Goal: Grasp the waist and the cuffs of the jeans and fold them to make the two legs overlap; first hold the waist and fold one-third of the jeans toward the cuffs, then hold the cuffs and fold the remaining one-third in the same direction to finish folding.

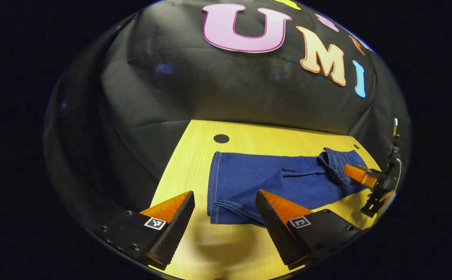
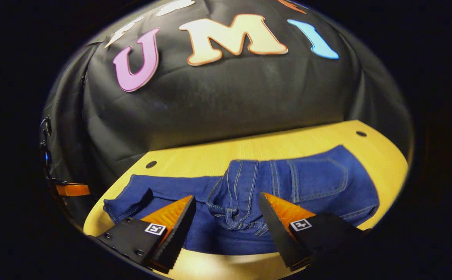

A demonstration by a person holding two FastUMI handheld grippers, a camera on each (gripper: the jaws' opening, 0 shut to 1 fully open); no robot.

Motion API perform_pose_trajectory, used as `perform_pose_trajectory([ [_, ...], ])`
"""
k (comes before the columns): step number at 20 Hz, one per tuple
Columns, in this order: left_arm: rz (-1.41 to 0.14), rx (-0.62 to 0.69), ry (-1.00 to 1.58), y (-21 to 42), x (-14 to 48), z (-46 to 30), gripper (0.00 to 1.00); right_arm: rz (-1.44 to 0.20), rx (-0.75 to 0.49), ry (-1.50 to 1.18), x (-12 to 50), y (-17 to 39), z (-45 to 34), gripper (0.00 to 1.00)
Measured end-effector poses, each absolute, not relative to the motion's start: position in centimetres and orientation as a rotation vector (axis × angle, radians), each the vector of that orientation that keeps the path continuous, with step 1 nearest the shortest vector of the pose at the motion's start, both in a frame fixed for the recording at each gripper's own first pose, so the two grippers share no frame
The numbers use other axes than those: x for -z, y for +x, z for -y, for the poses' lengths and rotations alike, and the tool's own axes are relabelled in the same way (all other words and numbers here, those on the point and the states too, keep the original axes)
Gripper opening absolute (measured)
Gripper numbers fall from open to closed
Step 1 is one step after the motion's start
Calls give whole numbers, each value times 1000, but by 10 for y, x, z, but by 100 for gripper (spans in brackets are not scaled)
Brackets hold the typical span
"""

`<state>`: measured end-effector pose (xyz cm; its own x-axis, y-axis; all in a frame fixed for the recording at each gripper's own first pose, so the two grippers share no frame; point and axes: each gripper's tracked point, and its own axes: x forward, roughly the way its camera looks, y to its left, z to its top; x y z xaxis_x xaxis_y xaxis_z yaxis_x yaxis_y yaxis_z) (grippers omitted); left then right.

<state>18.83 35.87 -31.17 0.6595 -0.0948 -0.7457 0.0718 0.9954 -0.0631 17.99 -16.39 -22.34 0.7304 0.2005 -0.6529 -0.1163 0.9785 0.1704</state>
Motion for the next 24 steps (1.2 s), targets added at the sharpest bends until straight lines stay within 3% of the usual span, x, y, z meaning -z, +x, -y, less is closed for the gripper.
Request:
perform_pose_trajectory([
  [2,-882,107,-52,192,334,-359,99,-741,-179,102,218,176,170,91],
  [3,-905,116,-62,193,345,-360,99,-749,-180,88,216,176,175,97],
  [4,-935,122,-62,194,358,-361,98,-748,-178,75,212,175,181,91],
  [5,-971,132,-56,193,372,-360,97,-744,-173,64,208,174,187,97],
  [11,-1055,168,3,198,406,-358,96,-744,-137,21,196,163,218,97],
  [12,-1070,164,15,194,408,-358,94,-740,-135,16,195,162,220,91],
  [13,-1059,175,16,196,407,-353,93,-740,-135,12,194,162,221,91],
  [14,-1068,186,10,195,409,-348,78,-740,-135,8,194,159,223,91],
  [15,-1056,203,-16,196,408,-339,62,-741,-138,6,193,158,224,97],
  [18,-1043,184,-29,199,409,-335,16,-731,-147,19,188,157,227,91],
  [19,-1057,168,-45,200,409,-335,11,-728,-151,22,185,158,228,91],
  [20,-1068,150,-56,201,407,-335,1,-726,-155,23,183,158,232,97],
  [24,-973,140,-187,219,361,-307,0,-701,-182,14,163,162,248,97],
])
